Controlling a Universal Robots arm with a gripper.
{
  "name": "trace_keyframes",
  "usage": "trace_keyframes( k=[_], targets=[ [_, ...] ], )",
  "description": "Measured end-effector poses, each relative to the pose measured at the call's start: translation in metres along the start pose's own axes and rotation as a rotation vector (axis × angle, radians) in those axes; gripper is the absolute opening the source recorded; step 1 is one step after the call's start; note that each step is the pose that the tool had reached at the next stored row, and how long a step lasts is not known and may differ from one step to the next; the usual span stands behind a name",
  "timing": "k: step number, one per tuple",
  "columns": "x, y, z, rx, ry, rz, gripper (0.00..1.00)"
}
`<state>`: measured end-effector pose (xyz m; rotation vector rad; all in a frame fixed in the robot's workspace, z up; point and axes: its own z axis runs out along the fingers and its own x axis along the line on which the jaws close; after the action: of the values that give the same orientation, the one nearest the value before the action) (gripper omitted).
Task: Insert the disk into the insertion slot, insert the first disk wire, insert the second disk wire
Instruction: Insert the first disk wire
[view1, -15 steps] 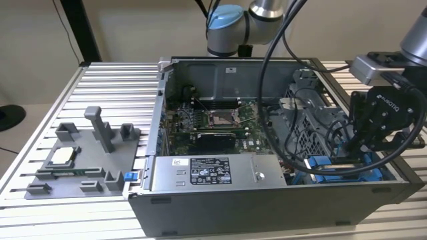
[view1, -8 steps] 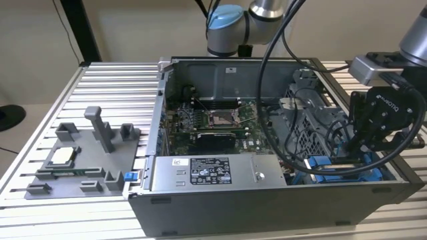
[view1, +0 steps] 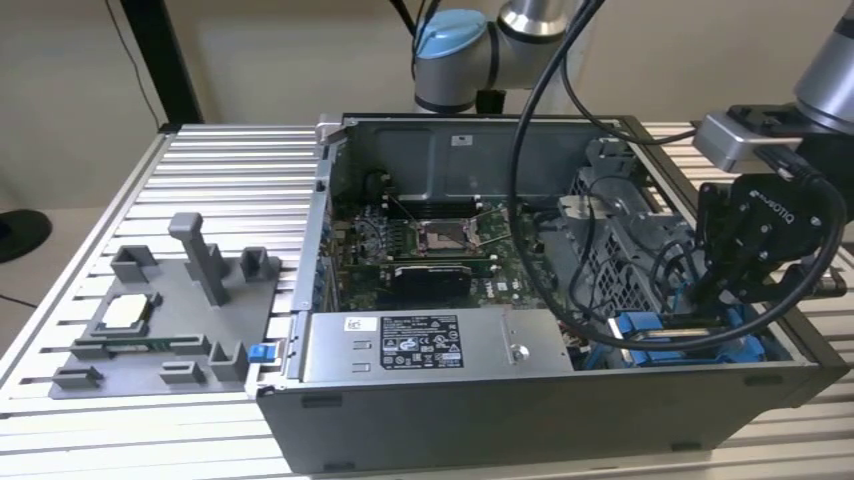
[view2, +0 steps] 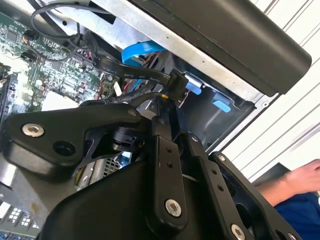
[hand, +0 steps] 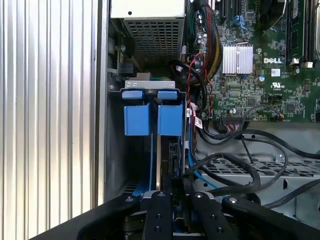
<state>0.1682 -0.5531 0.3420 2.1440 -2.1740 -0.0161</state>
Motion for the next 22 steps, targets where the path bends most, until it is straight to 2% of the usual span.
trace_keyframes(
  k=[7, 15, 22],
  targets=[
    [-0.0004, 0.0004, 0.0, 0.0108, -0.0001, 0.001, 0.0],
    [-0.0005, 0.0025, 0.0003, 0.0155, -0.0003, 0.001, 0.0],
    [-0.0009, 0.0028, 0.0009, 0.0245, -0.0002, 0.001, 0.0]
  ],
)
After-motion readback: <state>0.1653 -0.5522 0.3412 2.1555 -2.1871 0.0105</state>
